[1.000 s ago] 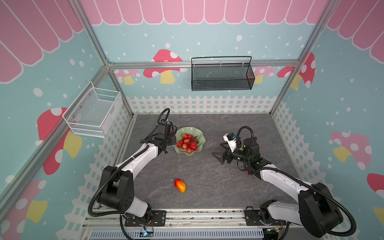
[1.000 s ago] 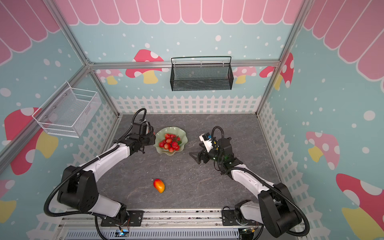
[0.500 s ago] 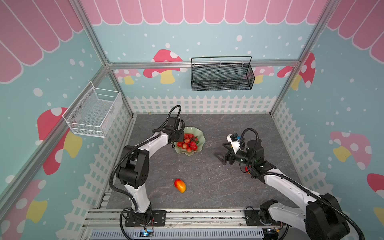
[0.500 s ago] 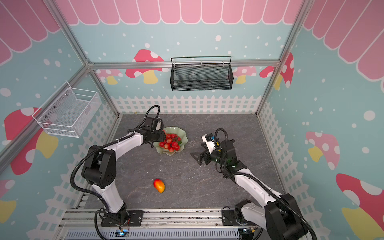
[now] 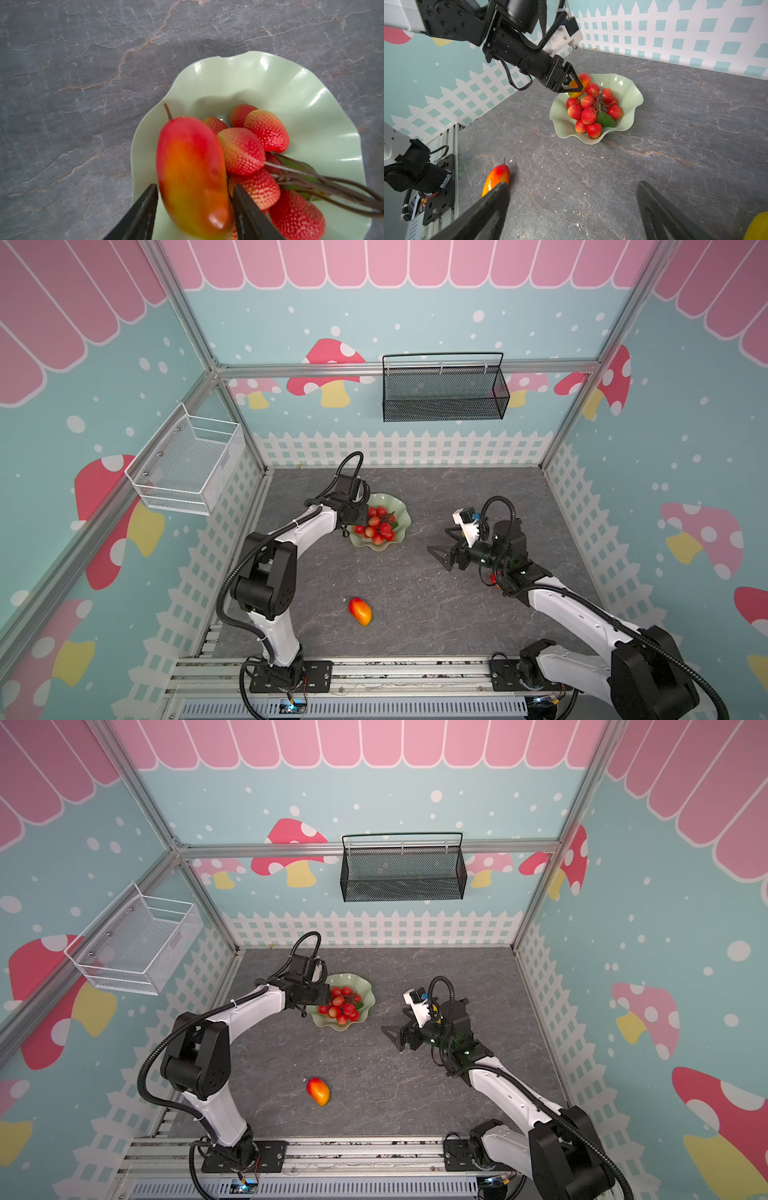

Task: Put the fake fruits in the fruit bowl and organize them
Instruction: 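Carry the mango with the left gripper and release it into the bowl, then move the left gripper to the second mango near the robot and grasp it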

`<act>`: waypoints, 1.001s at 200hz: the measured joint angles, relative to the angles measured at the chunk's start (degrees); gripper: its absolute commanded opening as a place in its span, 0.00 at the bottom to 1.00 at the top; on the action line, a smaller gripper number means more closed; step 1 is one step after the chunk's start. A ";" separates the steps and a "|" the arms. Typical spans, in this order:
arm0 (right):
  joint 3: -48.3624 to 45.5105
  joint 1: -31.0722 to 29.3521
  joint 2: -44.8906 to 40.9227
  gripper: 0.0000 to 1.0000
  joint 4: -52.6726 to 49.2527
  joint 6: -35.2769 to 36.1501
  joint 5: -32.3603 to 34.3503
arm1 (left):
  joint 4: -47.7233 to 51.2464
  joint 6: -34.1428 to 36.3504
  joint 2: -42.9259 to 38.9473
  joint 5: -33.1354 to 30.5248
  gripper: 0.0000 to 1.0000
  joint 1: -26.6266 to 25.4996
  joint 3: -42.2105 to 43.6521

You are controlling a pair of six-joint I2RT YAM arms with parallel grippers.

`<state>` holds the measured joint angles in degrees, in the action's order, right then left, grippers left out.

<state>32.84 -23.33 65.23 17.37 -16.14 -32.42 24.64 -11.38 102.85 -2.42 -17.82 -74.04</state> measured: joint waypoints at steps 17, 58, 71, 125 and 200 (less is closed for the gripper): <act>0.00 0.00 0.00 0.98 -0.02 0.00 -0.02 | -0.26 0.04 -3.45 -0.46 0.68 -0.33 2.10; 0.00 0.00 0.02 0.98 -0.02 0.31 -0.79 | -0.15 -2.93 -15.52 -2.32 0.70 -4.26 10.73; -0.07 0.00 0.02 0.98 0.00 0.98 -1.64 | 1.53 -6.86 -20.57 -3.87 0.71 -7.37 14.82; -6.16 -1.42 0.61 0.98 0.94 4.39 -5.90 | 14.53 -33.77 -38.27 -6.25 0.70 -25.62 32.44; -6.45 -8.92 2.25 0.98 1.01 8.37 -10.05 | 18.97 -53.62 -43.34 -6.40 0.73 -34.88 40.54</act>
<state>26.39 -32.25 67.48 18.37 -7.77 -42.48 43.62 -64.99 59.51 -8.82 -52.71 -33.50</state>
